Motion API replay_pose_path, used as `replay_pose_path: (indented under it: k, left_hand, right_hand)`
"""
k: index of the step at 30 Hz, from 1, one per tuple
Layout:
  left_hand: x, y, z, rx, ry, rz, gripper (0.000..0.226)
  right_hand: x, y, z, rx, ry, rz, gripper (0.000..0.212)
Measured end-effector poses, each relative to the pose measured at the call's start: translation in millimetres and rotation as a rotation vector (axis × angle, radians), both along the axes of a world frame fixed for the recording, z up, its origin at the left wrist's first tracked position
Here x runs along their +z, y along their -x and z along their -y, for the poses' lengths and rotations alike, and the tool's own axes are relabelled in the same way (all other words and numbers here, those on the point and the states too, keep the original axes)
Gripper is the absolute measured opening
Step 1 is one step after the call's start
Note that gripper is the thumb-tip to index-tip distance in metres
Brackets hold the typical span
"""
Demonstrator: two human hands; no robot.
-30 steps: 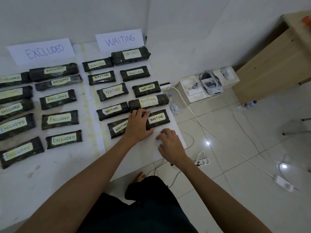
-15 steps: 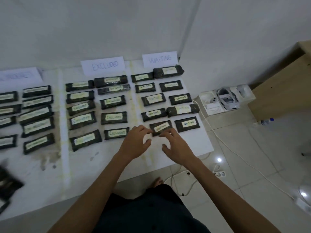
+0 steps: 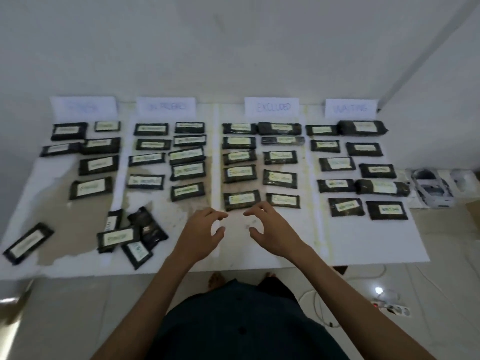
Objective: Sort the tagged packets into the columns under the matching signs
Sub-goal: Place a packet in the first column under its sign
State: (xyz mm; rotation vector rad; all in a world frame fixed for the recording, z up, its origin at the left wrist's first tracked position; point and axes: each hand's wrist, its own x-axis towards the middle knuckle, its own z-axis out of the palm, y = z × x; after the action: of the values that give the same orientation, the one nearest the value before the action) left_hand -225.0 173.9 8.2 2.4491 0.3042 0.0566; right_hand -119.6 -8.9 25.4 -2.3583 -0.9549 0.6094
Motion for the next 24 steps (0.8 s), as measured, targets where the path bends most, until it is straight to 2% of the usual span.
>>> replay_pose_path:
  k: [8, 14, 20, 24]
  left_hand:
    - [-8, 69, -67, 0.237, 0.026, -0.014, 0.031]
    - [-19, 113, -114, 0.397, -0.020, -0.077, 0.034]
    - [-37, 159, -180, 0.574, 0.014, -0.222, 0.052]
    - [-47, 173, -206, 0.521, 0.166, -0.314, 0.063]
  right_hand:
    - [-12, 44, -110, 0.253, -0.023, -0.074, 0.037]
    - [-27, 66, -176, 0.409, 0.051, -0.120, 0.036]
    - [-49, 95, -247, 0.454, 0.097, -0.050, 0.042]
    - [-66, 116, -285, 0.540, 0.196, 0.131, 0.054]
